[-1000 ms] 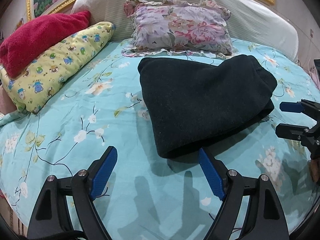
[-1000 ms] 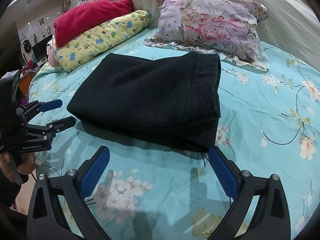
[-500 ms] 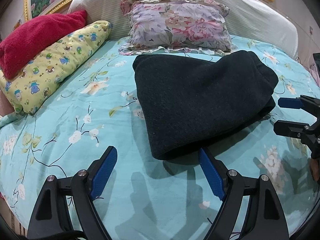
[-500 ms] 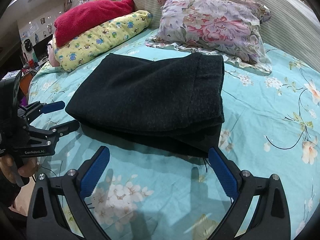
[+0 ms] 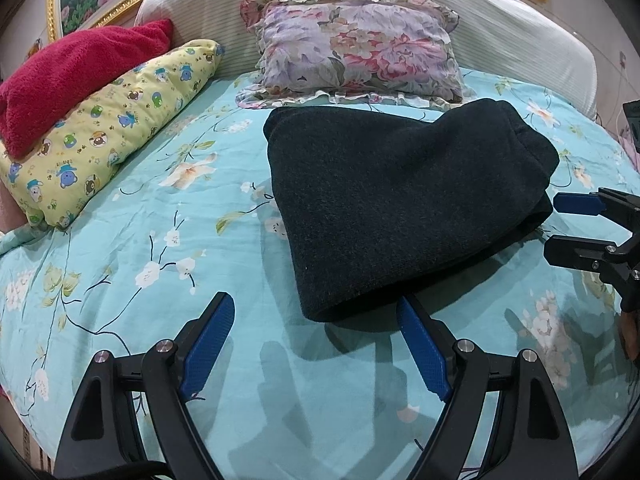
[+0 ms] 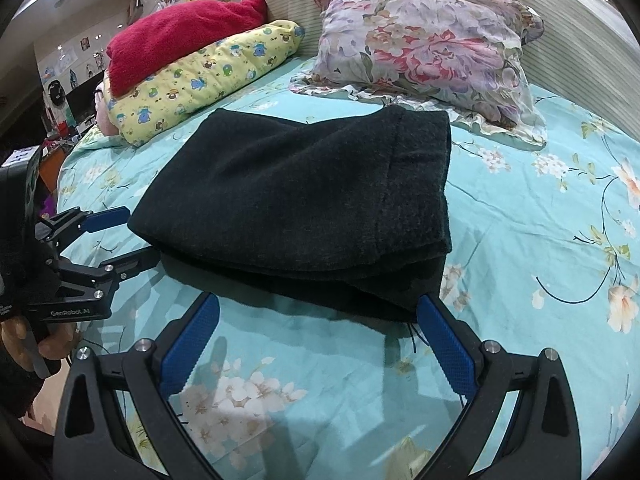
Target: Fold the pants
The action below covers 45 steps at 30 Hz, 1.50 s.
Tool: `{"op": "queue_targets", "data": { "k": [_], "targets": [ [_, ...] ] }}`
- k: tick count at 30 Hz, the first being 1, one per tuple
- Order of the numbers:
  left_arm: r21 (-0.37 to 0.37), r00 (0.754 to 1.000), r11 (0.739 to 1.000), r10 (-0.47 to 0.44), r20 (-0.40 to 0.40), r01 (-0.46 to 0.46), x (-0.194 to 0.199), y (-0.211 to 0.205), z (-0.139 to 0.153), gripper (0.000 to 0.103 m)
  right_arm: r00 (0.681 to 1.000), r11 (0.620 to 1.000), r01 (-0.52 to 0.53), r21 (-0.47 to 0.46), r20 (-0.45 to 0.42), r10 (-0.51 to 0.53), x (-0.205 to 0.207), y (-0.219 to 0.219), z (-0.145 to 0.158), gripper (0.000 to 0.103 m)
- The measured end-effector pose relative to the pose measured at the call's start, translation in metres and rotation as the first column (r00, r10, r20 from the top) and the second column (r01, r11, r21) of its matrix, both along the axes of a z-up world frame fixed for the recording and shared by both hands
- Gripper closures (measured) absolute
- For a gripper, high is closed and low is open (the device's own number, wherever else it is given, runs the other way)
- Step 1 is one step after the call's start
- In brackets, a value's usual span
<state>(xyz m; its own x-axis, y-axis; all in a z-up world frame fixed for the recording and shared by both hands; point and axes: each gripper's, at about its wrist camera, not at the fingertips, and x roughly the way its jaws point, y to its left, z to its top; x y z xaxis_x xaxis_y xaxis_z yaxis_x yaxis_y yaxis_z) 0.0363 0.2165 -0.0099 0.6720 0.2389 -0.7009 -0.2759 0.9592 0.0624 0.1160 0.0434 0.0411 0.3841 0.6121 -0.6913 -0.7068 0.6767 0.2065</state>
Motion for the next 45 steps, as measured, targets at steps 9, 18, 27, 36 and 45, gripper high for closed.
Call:
{"op": "queue_targets", "data": {
  "k": [9,18,27,36,45],
  "targets": [
    [0.0,1.0,1.0,-0.006,-0.003,0.006,0.002,0.001,0.0,0.019,1.0,1.0,0.009,0.018,-0.002,-0.009,0.002,-0.004,0.001,0.004],
    [0.001,1.0,1.0,-0.006,-0.003,0.006,0.001,0.0,0.0,0.019,1.0,1.0,0.011,0.023,0.002,-0.011,0.001,-0.006,0.002,0.004],
    [0.003,1.0,1.0,-0.017,0.003,0.017,0.001,-0.001,0.003,0.019,1.0,1.0,0.009,0.024,0.008,-0.009,0.0,-0.006,0.005,0.004],
    [0.005,1.0,1.0,-0.017,0.011,0.017,0.002,0.001,0.01,0.019,1.0,1.0,0.007,0.03,0.012,-0.008,0.002,-0.006,0.009,0.004],
    [0.056,0.998,0.998,0.024,0.058,-0.027,0.001,0.002,0.022,0.019,1.0,0.999,0.009,0.039,0.029,-0.011,0.004,-0.009,0.018,0.004]
  ]
}}
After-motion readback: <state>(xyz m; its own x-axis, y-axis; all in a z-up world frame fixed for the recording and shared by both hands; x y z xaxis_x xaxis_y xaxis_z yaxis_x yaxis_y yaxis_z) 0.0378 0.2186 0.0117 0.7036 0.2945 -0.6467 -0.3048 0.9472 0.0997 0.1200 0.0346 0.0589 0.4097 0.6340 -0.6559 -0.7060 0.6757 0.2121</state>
